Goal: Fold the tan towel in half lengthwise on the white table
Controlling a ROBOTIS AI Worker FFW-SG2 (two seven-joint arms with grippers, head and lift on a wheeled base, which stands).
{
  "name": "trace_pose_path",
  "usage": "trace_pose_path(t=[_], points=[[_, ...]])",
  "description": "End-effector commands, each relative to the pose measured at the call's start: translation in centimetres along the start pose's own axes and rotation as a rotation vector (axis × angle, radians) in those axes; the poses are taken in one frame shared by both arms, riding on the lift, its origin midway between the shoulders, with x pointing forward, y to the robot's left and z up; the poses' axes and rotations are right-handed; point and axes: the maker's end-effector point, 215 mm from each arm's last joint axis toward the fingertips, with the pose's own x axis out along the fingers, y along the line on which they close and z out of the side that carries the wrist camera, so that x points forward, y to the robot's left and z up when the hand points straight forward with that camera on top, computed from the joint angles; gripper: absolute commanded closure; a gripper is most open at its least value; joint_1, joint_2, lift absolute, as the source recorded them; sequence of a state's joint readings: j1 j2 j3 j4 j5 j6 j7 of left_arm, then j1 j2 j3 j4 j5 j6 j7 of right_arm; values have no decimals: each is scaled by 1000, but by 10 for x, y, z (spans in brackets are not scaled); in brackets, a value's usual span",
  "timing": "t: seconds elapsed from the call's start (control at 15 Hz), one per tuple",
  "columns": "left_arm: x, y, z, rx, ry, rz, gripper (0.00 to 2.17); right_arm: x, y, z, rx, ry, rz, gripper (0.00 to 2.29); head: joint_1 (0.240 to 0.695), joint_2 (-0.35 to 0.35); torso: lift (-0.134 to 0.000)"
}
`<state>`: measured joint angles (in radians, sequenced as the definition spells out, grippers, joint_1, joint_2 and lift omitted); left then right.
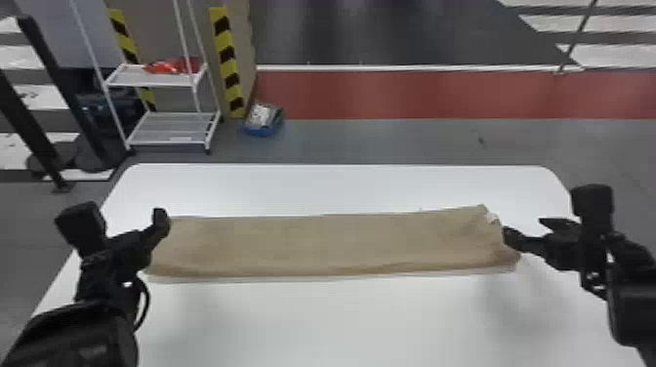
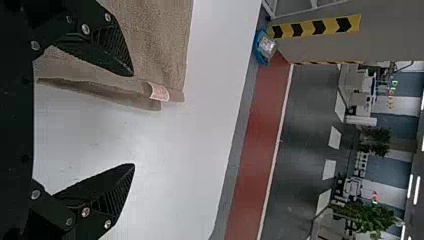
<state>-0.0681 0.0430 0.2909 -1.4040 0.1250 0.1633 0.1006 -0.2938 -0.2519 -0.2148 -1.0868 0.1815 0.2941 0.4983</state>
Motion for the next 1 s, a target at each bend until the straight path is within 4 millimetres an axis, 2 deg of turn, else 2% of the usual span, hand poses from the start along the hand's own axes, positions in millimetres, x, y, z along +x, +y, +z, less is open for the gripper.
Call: trace_pose_path(t=[0.0,0.07,0.2,0.27,0.33,0.6,0.8,0.93], points=[[-1,-17,2,-2,-9,-69,36,9,11,-10,27,18,24,289,695,22,-57],[-4,-43,6,-1,-25,-143,36,10,19,-15,50,21,54,431,695,23,-57],[-16,-97,19,14,-87,-263,36,12,26,-25,73,34,70,502,695,14,-57],[-22,-118,23,24,-108,-300,36,12,30,-29,81,38,75,502,695,-13,-57],[-25,-130,22,31,-107,-319,36,13,33,-31,86,39,79,569,695,-29,-57],[-34,-156,11,97,-99,-373,97,10,33,-29,91,25,86,1241,695,-76,-57],[-38,-170,-7,102,-50,-438,154,5,28,-23,87,7,81,1244,695,-96,-57],[-38,-174,-12,107,-41,-442,154,3,26,-19,83,-1,78,1244,695,-109,-57]])
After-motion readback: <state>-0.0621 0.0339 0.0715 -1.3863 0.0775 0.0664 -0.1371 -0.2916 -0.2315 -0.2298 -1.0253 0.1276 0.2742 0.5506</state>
